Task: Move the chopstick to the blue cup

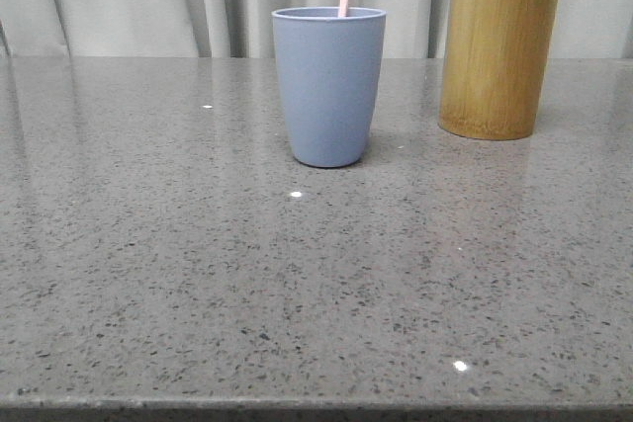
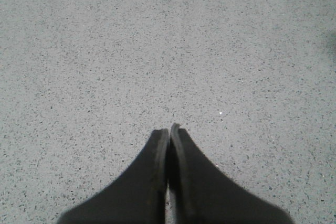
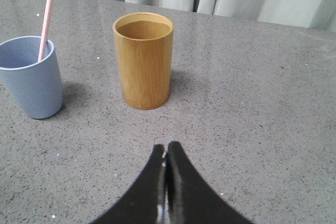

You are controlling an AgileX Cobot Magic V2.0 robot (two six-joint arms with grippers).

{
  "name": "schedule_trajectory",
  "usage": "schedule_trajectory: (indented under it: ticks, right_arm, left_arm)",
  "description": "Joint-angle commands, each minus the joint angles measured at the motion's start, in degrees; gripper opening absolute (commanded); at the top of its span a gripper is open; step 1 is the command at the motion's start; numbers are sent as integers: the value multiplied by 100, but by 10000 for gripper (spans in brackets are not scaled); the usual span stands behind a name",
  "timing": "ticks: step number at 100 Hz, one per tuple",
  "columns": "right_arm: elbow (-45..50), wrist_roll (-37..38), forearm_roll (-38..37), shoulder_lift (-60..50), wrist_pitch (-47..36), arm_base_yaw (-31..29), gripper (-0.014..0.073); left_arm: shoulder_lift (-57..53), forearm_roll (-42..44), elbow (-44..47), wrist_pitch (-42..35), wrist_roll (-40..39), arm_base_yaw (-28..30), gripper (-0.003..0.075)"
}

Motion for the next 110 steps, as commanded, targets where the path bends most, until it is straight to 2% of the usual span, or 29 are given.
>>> schedule_trajectory:
  ticks: [1,47,57,62,81,94,110]
  right_arm:
    - [-134,5,-109,46,-467,-33,-67]
    - [-134,5,-109,46,-467,-33,-67]
    - [-134,5,-109,46,-467,-33,-67]
    - [-134,5,-109,46,-467,-33,-67]
    - [-134,5,-109,46,-467,-33,-67]
    - [-134,5,-109,46,-467,-33,-67]
    - [-134,5,-109,46,-467,-33,-67]
  left_arm:
    - [-7,30,-142,-441,-68,21,-19]
    - [-7,30,-86,-556,-68,21,-19]
    - [-131,20,146,-1410,-68,21,-19]
    - [-251,-5,316,-2091,-68,10,-19]
    - [-1072,-5,1530,-4062,-68,10,-19]
    - [-1827,-5,2337,-4495,-68,73,-19]
    - [-2984,-15,3337,-4495,-68,338,-19]
